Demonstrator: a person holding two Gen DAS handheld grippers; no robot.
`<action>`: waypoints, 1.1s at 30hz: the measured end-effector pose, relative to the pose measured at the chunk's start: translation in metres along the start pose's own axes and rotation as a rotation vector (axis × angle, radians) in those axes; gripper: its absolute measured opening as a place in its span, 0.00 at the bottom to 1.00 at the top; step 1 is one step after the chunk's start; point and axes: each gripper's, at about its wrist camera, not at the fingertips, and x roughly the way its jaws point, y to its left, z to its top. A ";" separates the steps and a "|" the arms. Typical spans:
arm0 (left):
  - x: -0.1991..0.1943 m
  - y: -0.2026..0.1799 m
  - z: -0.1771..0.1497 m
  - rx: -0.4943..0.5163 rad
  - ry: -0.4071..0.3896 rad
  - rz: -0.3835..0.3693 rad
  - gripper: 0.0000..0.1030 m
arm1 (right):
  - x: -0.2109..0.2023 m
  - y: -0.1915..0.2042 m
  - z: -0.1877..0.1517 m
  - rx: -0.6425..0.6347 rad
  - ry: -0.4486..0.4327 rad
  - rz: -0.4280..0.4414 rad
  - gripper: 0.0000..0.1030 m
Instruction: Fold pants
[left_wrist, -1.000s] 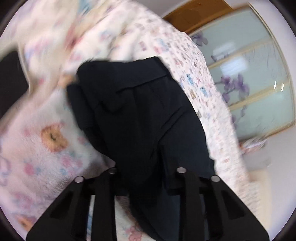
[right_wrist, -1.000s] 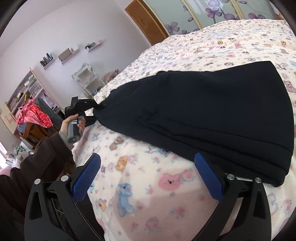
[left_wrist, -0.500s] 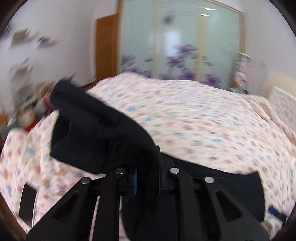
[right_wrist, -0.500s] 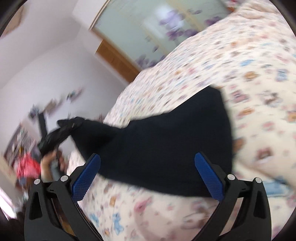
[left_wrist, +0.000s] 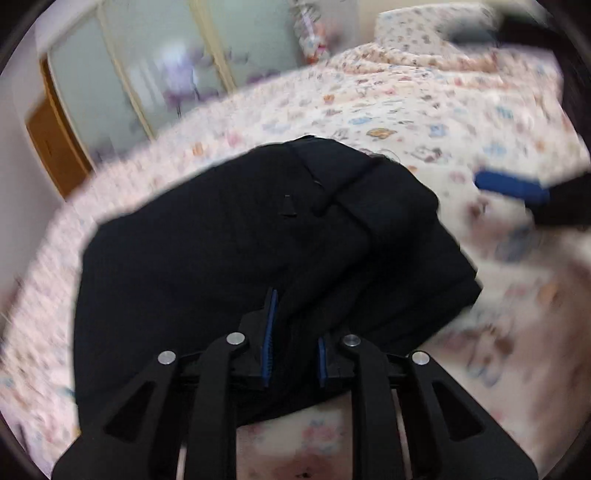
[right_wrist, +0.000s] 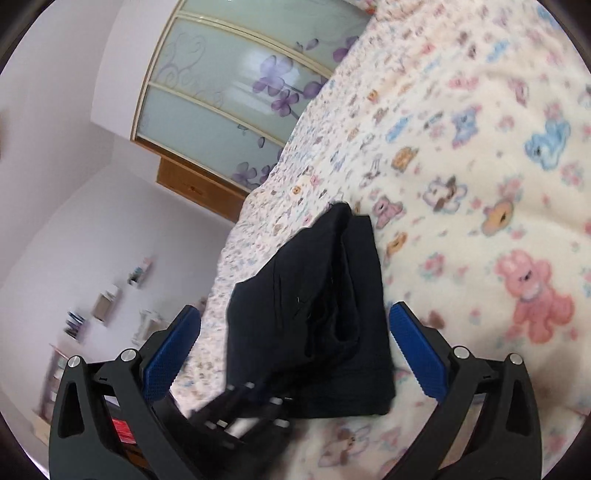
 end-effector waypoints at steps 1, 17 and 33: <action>-0.002 0.004 0.000 -0.015 -0.005 -0.009 0.17 | 0.003 0.000 0.001 0.009 0.011 0.025 0.99; -0.062 0.089 -0.043 -0.534 -0.248 -0.009 0.98 | 0.039 -0.001 -0.015 -0.023 0.182 -0.035 0.97; -0.033 0.129 -0.064 -0.687 -0.133 0.088 0.98 | 0.056 -0.001 -0.020 -0.130 0.134 -0.137 0.39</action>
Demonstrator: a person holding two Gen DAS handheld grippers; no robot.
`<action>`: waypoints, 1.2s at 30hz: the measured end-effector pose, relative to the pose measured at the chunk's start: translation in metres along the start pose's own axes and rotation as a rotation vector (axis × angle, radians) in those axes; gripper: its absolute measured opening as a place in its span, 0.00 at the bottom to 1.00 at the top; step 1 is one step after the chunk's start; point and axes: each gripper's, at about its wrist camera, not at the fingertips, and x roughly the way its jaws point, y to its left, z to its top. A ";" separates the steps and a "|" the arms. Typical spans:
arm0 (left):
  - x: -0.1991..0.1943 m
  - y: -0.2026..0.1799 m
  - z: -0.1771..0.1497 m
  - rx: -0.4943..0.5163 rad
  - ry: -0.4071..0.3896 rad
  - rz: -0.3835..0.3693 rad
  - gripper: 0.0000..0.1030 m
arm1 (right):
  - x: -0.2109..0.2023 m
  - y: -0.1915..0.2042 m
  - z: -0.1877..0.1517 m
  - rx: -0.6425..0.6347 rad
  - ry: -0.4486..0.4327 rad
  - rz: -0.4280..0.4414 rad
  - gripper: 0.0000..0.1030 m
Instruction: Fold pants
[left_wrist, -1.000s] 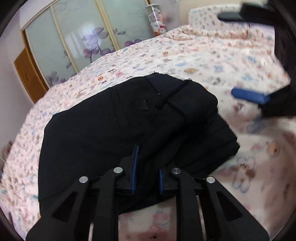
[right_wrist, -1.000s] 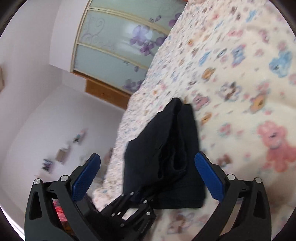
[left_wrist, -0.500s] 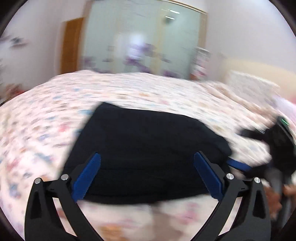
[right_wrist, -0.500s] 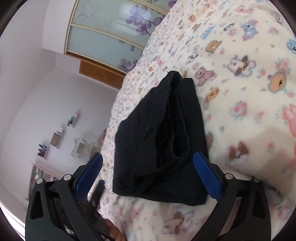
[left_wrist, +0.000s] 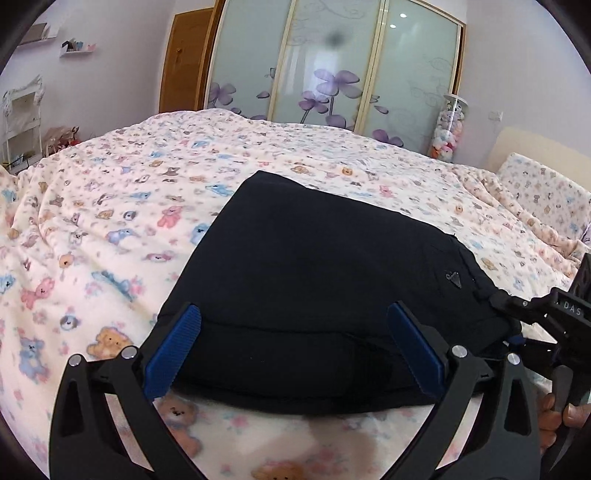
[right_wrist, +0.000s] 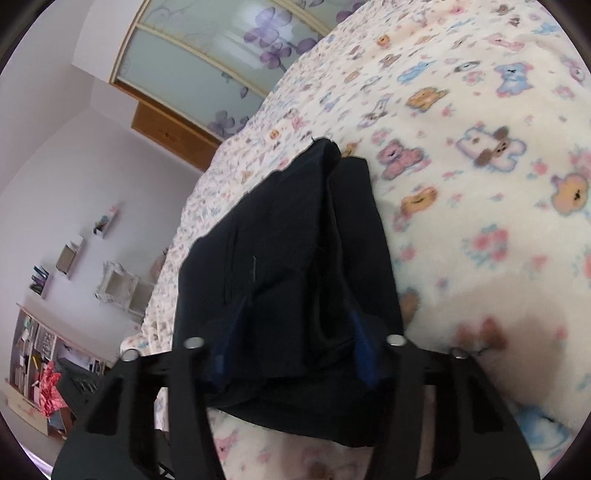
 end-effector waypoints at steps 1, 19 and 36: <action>0.001 0.002 0.000 -0.007 0.003 0.000 0.98 | -0.007 0.005 0.000 -0.015 -0.028 0.034 0.31; 0.001 0.029 0.005 -0.141 -0.005 -0.001 0.98 | -0.047 0.019 -0.012 -0.096 -0.107 -0.115 0.18; 0.037 0.014 0.002 -0.044 0.147 0.058 0.98 | -0.012 0.071 -0.031 -0.346 0.034 -0.102 0.28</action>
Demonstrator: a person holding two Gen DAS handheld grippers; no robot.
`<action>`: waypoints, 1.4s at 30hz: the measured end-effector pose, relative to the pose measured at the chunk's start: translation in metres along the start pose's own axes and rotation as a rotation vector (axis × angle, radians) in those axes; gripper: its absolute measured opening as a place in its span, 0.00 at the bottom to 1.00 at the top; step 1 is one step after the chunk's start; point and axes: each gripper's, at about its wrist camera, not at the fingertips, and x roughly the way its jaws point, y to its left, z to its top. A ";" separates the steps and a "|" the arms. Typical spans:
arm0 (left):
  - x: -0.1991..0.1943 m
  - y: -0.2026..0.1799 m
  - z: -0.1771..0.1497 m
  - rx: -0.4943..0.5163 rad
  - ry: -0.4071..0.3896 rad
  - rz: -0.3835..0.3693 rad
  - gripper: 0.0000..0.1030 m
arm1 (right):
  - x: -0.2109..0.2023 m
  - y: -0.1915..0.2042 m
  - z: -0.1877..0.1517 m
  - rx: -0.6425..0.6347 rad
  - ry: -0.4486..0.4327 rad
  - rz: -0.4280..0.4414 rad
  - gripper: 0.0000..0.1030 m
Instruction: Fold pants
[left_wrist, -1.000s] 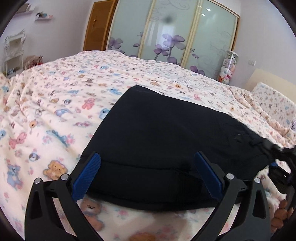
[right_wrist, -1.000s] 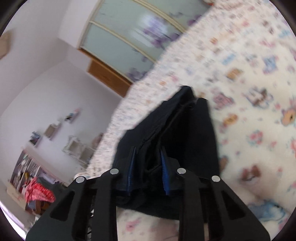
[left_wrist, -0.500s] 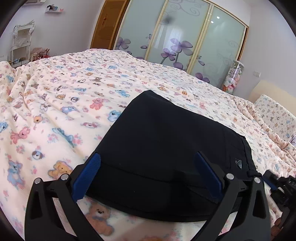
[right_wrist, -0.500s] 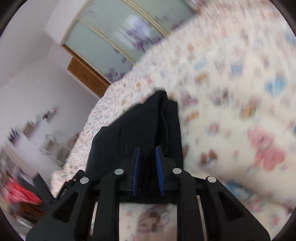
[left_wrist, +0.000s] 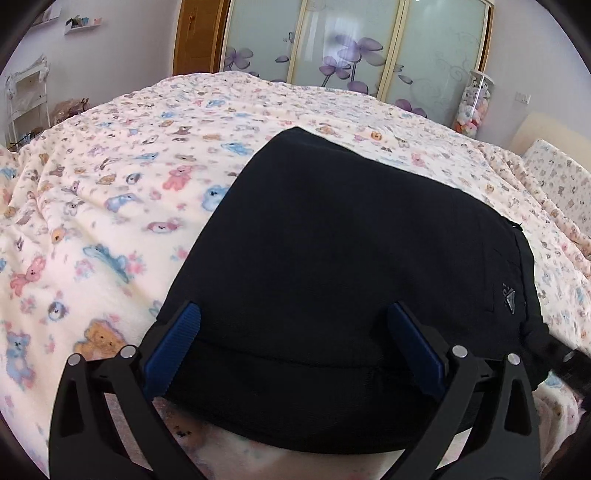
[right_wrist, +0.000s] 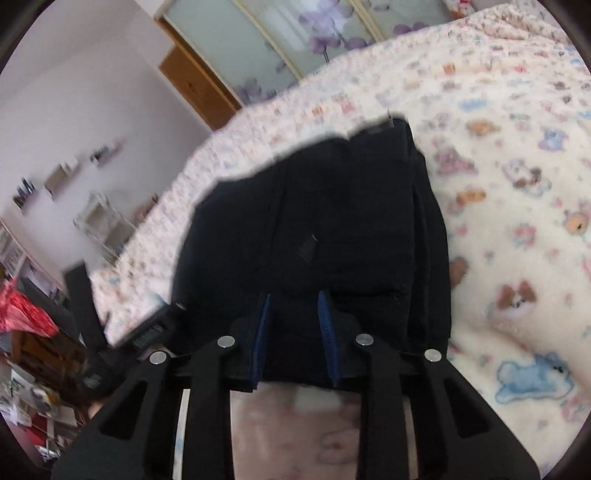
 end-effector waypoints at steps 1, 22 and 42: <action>-0.002 0.001 0.000 -0.008 -0.008 -0.009 0.98 | -0.003 0.009 0.006 -0.032 -0.026 0.009 0.30; -0.015 -0.005 0.003 0.015 -0.064 -0.076 0.98 | 0.076 0.029 0.056 -0.025 0.151 -0.053 0.87; 0.020 -0.003 0.014 0.095 0.117 -0.078 0.98 | 0.015 0.013 -0.018 -0.073 0.053 -0.041 0.93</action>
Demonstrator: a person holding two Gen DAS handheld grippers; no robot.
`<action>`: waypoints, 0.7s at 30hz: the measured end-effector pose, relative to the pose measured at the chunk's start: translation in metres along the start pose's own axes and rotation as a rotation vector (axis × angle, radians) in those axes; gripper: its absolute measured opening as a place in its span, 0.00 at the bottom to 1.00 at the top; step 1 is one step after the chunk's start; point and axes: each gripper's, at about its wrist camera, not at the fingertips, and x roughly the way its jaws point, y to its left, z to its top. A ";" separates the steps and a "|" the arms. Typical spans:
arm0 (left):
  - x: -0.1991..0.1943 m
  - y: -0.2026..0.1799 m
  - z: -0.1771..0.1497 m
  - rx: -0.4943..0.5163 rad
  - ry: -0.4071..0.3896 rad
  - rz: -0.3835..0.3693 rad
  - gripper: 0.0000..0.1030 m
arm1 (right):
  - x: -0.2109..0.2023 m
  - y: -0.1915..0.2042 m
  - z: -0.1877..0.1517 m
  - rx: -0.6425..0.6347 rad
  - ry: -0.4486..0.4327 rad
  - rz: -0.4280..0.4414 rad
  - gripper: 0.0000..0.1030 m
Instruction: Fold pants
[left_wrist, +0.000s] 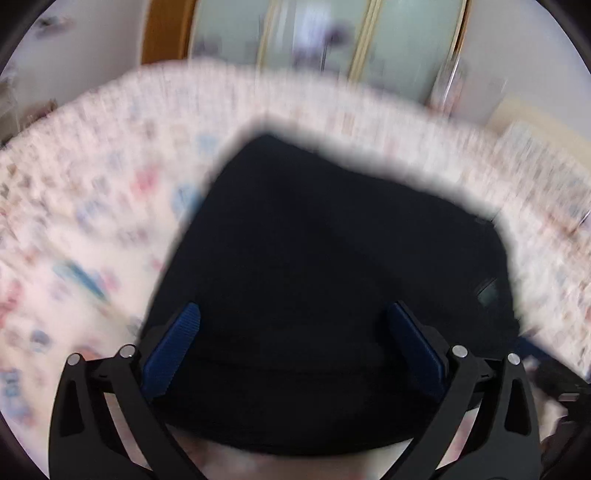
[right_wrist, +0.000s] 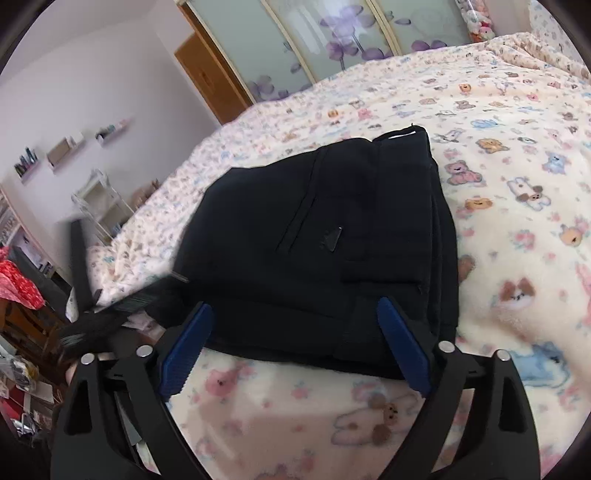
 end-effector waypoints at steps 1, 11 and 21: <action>0.001 -0.004 0.000 0.016 -0.003 0.021 0.98 | 0.000 0.002 0.000 -0.015 -0.003 -0.003 0.94; -0.030 0.018 0.004 -0.120 -0.141 -0.092 0.98 | -0.003 -0.071 0.055 0.273 0.023 0.053 0.91; -0.023 -0.016 -0.002 0.059 -0.117 -0.013 0.98 | 0.013 -0.099 0.051 0.323 0.059 -0.018 0.84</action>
